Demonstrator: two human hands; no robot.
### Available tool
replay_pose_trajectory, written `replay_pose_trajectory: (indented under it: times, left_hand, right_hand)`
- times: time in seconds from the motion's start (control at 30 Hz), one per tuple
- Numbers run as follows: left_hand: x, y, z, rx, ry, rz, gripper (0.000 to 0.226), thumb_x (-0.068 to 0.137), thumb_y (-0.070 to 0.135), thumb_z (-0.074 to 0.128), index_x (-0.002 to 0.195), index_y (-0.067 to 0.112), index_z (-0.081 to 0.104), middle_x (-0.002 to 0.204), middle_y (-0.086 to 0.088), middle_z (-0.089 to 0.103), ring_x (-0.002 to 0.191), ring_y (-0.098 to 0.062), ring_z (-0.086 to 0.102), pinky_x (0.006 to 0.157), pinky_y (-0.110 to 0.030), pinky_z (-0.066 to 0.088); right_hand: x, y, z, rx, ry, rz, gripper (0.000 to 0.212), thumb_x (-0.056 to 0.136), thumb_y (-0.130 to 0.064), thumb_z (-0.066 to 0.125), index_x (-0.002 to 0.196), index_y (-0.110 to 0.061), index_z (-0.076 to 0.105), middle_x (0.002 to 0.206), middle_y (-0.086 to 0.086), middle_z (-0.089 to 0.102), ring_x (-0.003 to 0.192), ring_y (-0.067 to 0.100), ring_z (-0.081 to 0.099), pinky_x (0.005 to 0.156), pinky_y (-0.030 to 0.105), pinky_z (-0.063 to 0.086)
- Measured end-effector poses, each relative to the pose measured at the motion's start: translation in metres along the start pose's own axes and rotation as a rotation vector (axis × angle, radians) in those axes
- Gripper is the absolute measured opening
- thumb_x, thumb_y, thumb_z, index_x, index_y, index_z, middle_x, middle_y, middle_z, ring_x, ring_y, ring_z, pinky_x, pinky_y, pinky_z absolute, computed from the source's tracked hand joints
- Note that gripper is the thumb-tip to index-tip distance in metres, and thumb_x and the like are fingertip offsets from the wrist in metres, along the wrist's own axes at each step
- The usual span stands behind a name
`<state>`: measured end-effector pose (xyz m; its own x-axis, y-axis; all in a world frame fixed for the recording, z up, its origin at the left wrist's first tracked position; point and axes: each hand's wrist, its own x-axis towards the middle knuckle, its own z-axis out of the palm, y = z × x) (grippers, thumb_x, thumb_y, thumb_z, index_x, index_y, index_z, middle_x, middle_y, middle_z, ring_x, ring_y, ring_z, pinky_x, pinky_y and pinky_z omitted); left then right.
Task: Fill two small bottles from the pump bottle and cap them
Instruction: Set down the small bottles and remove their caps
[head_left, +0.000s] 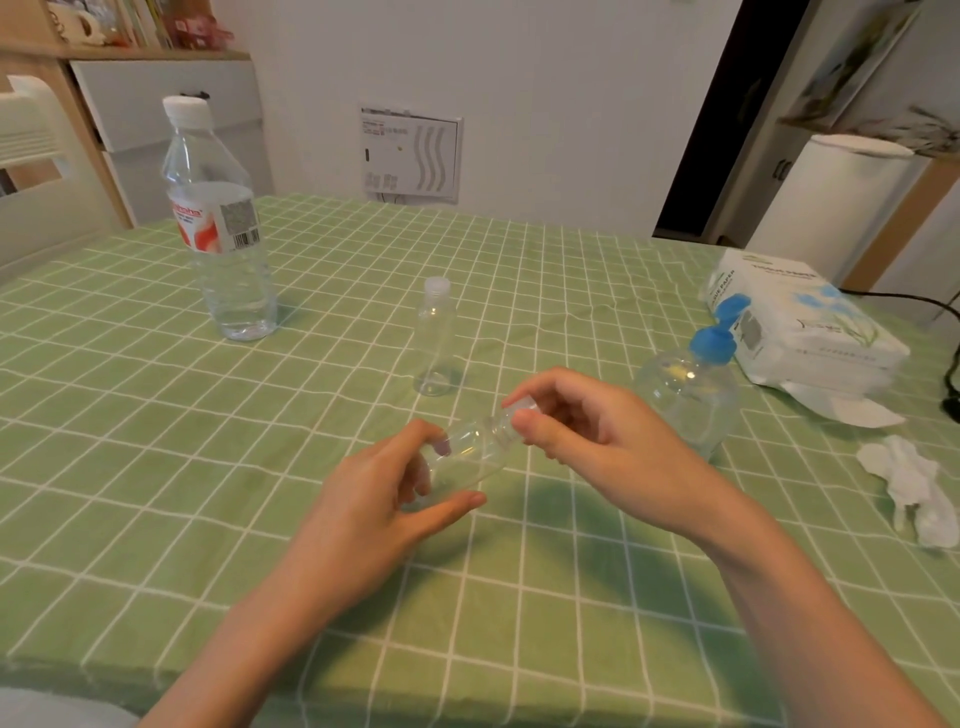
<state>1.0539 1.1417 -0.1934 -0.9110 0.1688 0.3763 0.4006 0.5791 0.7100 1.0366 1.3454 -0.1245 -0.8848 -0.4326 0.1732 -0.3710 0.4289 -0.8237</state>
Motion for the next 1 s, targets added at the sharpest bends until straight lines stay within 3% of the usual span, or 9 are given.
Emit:
replay_pose_trajectory:
  times: [0.07, 0.23, 0.37, 0.47, 0.6, 0.67, 0.73, 0.83, 1.0]
  left_hand:
    - [0.001, 0.000, -0.001, -0.047, 0.005, -0.019, 0.042, 0.061, 0.068, 0.059, 0.089, 0.037, 0.051, 0.060, 0.007, 0.051, 0.057, -0.008, 0.049, 0.054, -0.021, 0.042]
    - [0.008, 0.001, 0.001, -0.381, -0.070, -0.168, 0.042, 0.065, 0.070, 0.058, 0.097, 0.043, 0.052, 0.081, 0.007, 0.063, 0.070, -0.009, 0.062, 0.066, -0.020, 0.053]
    - [0.032, 0.003, 0.019, -0.582, -0.071, -0.215, 0.027, 0.085, 0.039, 0.053, 0.109, 0.033, 0.043, 0.103, -0.001, 0.062, 0.093, -0.009, 0.062, 0.073, -0.012, 0.049]
    - [0.055, 0.008, 0.037, -0.595, -0.066, -0.230, 0.026, 0.089, 0.028, 0.056, 0.110, 0.033, 0.040, 0.113, 0.008, 0.057, 0.101, 0.000, 0.057, 0.075, -0.009, 0.047]
    - [0.082, 0.012, 0.055, -0.550, 0.048, -0.274, 0.040, 0.086, 0.018, 0.063, 0.122, 0.019, 0.046, 0.123, 0.002, 0.051, 0.114, -0.009, 0.049, 0.088, -0.017, 0.040]
    - [0.092, 0.011, 0.063, -0.505, 0.081, -0.291, 0.047, 0.085, 0.014, 0.064, 0.128, 0.012, 0.046, 0.128, -0.004, 0.051, 0.118, -0.012, 0.047, 0.094, -0.021, 0.038]
    - [0.099, 0.010, 0.070, -0.463, 0.065, -0.292, 0.051, 0.085, 0.012, 0.064, 0.131, 0.012, 0.043, 0.134, -0.007, 0.050, 0.124, -0.015, 0.044, 0.103, -0.027, 0.037]
    - [0.107, 0.005, 0.075, -0.443, 0.063, -0.313, 0.055, 0.086, 0.012, 0.062, 0.136, 0.013, 0.038, 0.142, -0.006, 0.044, 0.132, -0.016, 0.039, 0.109, -0.032, 0.033]
    - [0.116, -0.005, 0.075, -0.404, 0.092, -0.351, 0.054, 0.087, 0.012, 0.061, 0.136, 0.011, 0.037, 0.144, -0.007, 0.042, 0.133, -0.019, 0.038, 0.108, -0.032, 0.031]
  right_hand:
    - [0.000, 0.001, -0.003, 0.055, 0.064, -0.031, 0.014, 0.089, -0.026, 0.061, 0.102, -0.022, 0.066, 0.087, 0.000, 0.065, 0.079, 0.014, 0.059, 0.076, 0.031, 0.050]
    - [0.001, 0.016, -0.009, 0.259, 0.244, 0.026, 0.020, 0.086, -0.010, 0.065, 0.103, -0.020, 0.065, 0.082, 0.002, 0.061, 0.073, 0.010, 0.062, 0.071, 0.019, 0.054]
    - [0.005, 0.028, -0.003, 0.278, 0.306, 0.111, 0.027, 0.090, -0.008, 0.060, 0.107, -0.028, 0.064, 0.080, 0.004, 0.062, 0.071, 0.003, 0.063, 0.073, 0.017, 0.054]
    - [0.012, 0.035, 0.003, 0.246, 0.350, 0.170, 0.020, 0.090, -0.010, 0.061, 0.101, -0.027, 0.065, 0.080, 0.006, 0.063, 0.073, 0.006, 0.064, 0.078, 0.021, 0.055]
    - [0.023, 0.047, 0.007, 0.128, 0.449, 0.323, 0.013, 0.084, -0.017, 0.070, 0.093, -0.019, 0.060, 0.091, 0.008, 0.068, 0.086, 0.022, 0.067, 0.085, 0.036, 0.055]
    - [0.029, 0.054, 0.009, -0.029, 0.484, 0.365, 0.016, 0.081, -0.022, 0.072, 0.088, -0.020, 0.057, 0.086, 0.000, 0.066, 0.083, 0.017, 0.065, 0.079, 0.032, 0.054]
    - [0.037, 0.060, 0.012, -0.132, 0.495, 0.378, 0.018, 0.081, -0.024, 0.072, 0.087, -0.021, 0.055, 0.080, -0.005, 0.064, 0.076, 0.011, 0.061, 0.067, 0.019, 0.047]
    - [0.050, 0.069, 0.014, -0.147, 0.482, 0.390, 0.022, 0.084, -0.022, 0.068, 0.102, -0.021, 0.055, 0.088, -0.009, 0.064, 0.082, 0.009, 0.061, 0.061, 0.014, 0.039]
    - [0.065, 0.083, 0.019, -0.190, 0.449, 0.360, 0.038, 0.092, -0.021, 0.060, 0.129, -0.019, 0.051, 0.122, 0.003, 0.063, 0.104, 0.015, 0.057, 0.086, 0.024, 0.042]
